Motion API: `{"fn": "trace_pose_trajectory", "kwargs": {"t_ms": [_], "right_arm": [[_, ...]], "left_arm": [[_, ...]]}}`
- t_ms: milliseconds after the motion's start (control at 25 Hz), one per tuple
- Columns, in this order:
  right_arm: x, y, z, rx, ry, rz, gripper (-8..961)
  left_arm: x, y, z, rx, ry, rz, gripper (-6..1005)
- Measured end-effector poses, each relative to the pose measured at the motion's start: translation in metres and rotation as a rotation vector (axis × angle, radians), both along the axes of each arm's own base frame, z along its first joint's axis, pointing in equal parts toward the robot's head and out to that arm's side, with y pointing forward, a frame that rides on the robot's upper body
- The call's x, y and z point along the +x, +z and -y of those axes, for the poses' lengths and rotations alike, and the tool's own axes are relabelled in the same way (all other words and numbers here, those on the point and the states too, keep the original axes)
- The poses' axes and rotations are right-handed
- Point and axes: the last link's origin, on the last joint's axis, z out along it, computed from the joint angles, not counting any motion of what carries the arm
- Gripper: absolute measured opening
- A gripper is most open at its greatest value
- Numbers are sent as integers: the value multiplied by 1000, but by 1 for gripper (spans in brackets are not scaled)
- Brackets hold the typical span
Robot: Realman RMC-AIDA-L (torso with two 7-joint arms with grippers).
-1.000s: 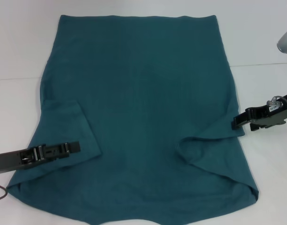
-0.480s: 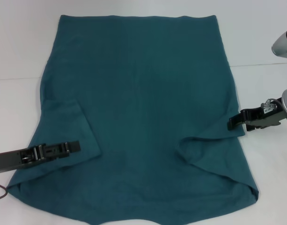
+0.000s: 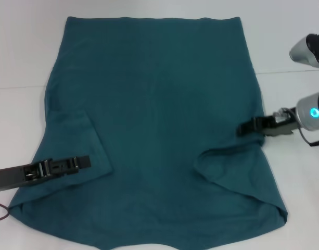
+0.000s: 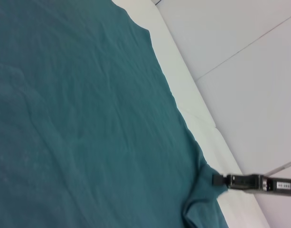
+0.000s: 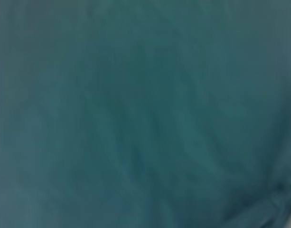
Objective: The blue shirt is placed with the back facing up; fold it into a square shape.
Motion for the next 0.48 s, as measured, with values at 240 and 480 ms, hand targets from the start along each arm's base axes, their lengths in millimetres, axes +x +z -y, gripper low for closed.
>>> {"fn": "trace_pose_trajectory", "kwargs": {"t_ms": [240, 480], "right_arm": [[-22, 2, -10, 113, 80, -225, 642], [-30, 12, -17, 131, 121, -245, 642]], "left_arm": [[0, 0, 0, 0, 0, 1, 615], [2, 1, -1, 8, -4, 9, 614]]}}
